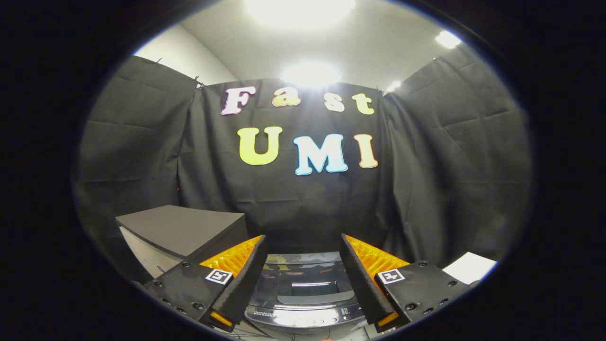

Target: Put the clothes into the washing machine and then close the washing machine lid.

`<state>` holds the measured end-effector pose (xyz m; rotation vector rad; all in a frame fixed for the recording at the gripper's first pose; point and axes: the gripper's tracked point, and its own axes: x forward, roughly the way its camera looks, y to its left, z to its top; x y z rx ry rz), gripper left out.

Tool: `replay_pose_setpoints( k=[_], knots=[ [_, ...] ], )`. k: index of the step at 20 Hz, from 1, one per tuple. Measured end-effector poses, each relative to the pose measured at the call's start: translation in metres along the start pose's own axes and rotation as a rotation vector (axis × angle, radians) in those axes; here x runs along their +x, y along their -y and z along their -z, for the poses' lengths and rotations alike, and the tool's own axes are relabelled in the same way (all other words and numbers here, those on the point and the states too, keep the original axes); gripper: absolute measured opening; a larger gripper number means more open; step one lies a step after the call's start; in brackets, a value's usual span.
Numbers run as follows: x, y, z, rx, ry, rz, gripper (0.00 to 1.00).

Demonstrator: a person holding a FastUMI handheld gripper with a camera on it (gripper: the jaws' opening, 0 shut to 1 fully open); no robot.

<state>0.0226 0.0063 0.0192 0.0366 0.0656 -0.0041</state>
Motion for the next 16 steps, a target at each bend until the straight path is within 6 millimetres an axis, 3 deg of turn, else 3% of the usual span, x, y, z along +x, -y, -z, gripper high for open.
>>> replay_pose_setpoints(
  k=[7, 16],
  knots=[
    [-0.052, -0.004, -0.014, -0.005, 0.031, 0.053, 0.95],
    [-0.074, 0.004, -0.018, 0.007, 0.033, 0.082, 0.95]
  ],
)
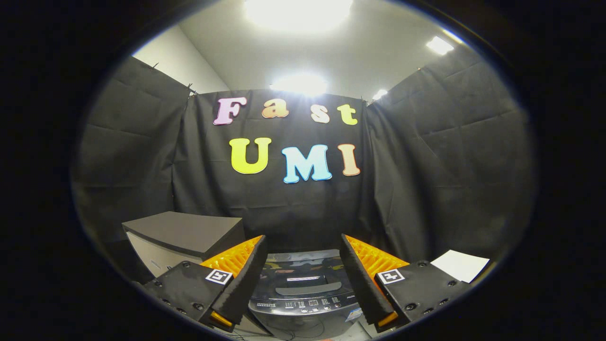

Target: Put the clothes into the washing machine and then close the washing machine lid.

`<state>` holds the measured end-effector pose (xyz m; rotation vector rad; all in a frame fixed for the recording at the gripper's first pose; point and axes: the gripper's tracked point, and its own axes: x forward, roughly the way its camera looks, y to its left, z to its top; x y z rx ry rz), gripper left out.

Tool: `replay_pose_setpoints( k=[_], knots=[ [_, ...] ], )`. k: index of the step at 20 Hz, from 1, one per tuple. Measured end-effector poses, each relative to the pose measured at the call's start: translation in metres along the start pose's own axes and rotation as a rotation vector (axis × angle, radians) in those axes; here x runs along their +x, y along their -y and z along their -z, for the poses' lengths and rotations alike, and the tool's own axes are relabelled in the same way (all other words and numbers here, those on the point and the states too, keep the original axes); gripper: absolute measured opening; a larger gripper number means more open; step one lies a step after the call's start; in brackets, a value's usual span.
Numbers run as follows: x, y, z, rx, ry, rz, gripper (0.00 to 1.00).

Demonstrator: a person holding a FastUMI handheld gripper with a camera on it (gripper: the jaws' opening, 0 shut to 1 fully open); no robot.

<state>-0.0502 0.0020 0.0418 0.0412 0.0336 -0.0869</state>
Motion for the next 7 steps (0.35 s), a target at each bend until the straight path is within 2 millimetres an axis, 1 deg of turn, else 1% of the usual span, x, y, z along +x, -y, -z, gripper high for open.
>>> replay_pose_setpoints(
  k=[7],
  knots=[
    [-0.0061, -0.0068, -0.0042, -0.005, 0.009, -0.019, 0.95]
  ],
)
